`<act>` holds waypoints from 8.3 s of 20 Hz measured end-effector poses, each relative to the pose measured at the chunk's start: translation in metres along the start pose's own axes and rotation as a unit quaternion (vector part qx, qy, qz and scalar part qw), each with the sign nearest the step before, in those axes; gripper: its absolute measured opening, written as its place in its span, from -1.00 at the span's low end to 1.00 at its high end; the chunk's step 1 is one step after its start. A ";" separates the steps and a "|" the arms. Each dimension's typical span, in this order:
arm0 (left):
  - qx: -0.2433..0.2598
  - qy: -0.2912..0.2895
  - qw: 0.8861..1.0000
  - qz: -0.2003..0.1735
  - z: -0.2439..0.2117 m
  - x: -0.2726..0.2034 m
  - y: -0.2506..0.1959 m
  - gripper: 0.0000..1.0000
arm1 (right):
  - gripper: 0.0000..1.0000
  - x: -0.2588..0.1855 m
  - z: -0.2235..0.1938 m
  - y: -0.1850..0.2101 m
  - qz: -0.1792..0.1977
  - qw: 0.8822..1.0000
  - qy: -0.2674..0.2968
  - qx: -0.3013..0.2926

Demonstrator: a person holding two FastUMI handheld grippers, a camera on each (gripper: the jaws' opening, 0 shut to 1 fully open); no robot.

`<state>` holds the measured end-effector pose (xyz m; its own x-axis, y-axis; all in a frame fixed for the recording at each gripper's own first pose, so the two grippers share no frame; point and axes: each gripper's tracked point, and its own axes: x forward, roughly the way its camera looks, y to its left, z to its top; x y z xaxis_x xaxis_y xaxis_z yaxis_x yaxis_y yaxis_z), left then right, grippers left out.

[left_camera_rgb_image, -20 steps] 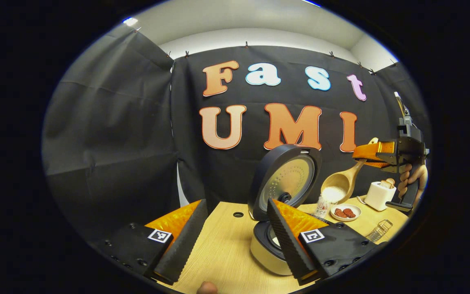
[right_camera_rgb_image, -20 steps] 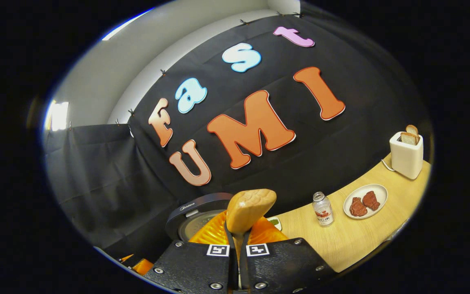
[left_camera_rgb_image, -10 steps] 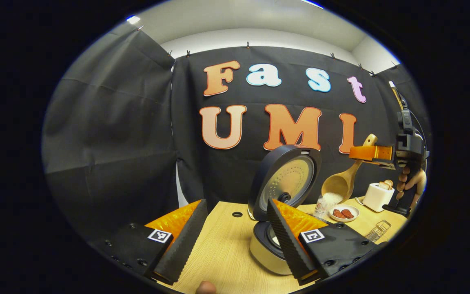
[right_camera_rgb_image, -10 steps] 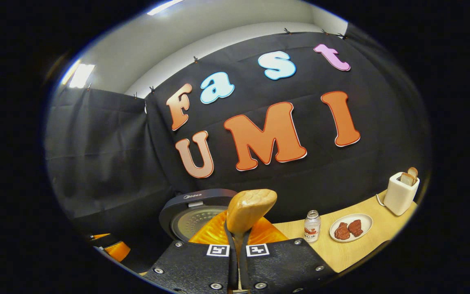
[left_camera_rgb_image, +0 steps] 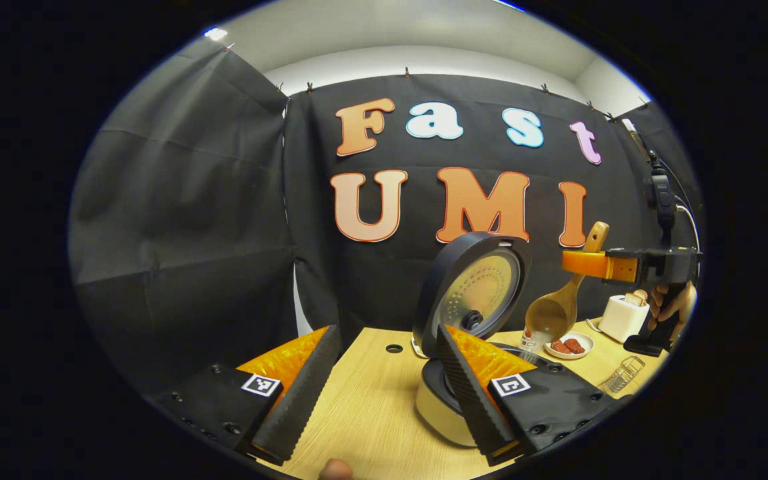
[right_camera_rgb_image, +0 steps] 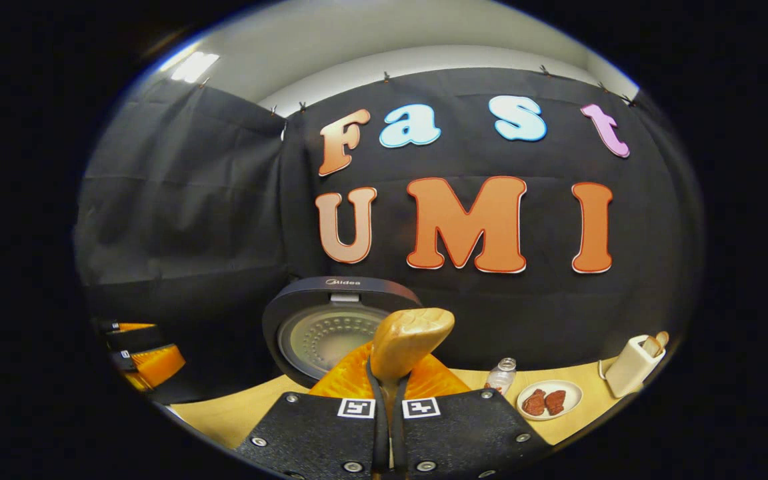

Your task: Close the left gripper, press the button to open the rice cooker; take a wooden spoon from the chopstick holder with the right hand, scoop a spoonful of rice and pour it into the rice cooker, then put the wooden spoon back into the chopstick holder.

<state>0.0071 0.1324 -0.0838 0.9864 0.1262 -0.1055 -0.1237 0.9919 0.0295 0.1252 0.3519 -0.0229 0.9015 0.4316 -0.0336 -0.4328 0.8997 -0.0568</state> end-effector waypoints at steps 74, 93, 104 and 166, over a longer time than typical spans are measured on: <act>-0.017 -0.015 1.000 -0.004 0.073 -0.006 -0.086 0.97 | 0.89 -0.251 -0.143 -0.332 -0.316 0.941 0.017 0.116; -0.014 0.077 0.997 -0.022 0.116 0.207 -0.129 0.94 | 0.89 -0.258 -0.120 -0.295 -0.267 0.957 -0.009 0.112; 0.006 0.085 0.995 -0.058 0.093 0.177 -0.139 0.97 | 0.89 -0.258 -0.118 -0.278 -0.249 0.962 0.000 0.108; -0.002 -0.052 0.998 -0.032 0.167 -0.053 -0.082 1.00 | 0.89 -0.266 0.038 -0.293 -0.234 0.970 -0.057 0.040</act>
<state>-0.0174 0.0413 0.0851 0.9982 0.0603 -0.0028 -0.0602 0.9980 0.0215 0.0129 -0.0243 0.0403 0.9957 -0.0257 0.0887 0.0223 0.9990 0.0385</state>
